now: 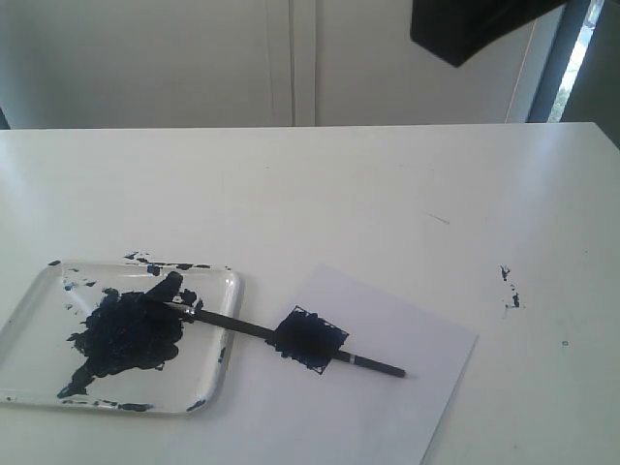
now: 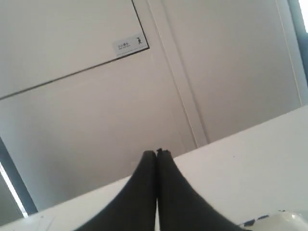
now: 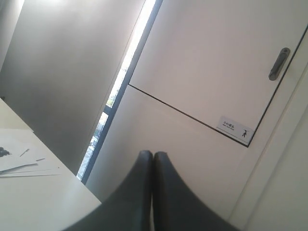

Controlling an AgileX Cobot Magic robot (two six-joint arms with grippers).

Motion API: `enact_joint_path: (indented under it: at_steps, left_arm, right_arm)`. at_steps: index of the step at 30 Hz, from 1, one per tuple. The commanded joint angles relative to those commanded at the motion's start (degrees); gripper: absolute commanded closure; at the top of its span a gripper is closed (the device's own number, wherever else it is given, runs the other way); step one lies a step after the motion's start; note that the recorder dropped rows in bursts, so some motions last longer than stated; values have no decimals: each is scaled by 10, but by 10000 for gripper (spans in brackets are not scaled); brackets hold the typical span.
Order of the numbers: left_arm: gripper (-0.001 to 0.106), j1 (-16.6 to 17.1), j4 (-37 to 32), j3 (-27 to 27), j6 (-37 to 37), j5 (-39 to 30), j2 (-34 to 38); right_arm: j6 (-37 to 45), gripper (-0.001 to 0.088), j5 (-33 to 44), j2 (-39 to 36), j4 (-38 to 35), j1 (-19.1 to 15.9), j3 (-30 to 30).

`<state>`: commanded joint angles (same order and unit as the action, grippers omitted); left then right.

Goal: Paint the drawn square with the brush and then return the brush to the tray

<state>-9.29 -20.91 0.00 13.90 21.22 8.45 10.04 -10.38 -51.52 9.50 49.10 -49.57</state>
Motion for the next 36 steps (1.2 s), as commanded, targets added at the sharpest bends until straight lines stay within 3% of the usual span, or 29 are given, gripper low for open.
enact_joint_path:
  at_steps: [4,15,18,21,23,25,28,29,32,36]
  left_arm:
    - [1053,0,14,0,-4,-68,-1]
    - [1053,-1,31,-7,-4,-56,21]
    - [1053,-2,43,-13,-4,-96,22]
    - [1053,-30,81,-13,-13,-146,17]
    - [1053,-68,156,-13,-67,-187,12]
    - [1053,-80,191,-13,-115,-222,12]
    - [1053,-78,191,0,-139,-189,12]
    - [1053,-71,191,0,-156,-148,11]
    - [1053,-27,191,0,-181,-157,-12]
    - [1053,46,201,0,-302,-199,-68]
  right_arm:
    - [0,868,0,0,0,0,0]
    - [0,868,0,0,0,0,0]
    - [0,868,0,0,0,0,0]
    - [0,868,0,0,0,0,0]
    - [0,868,0,0,0,0,0]
    - [0,868,0,0,0,0,0]
    - [3,868,0,0,1,0,0]
    - [3,868,0,0,1,0,0]
    - [3,868,0,0,1,0,0]
    - [3,868,0,0,1,0,0]
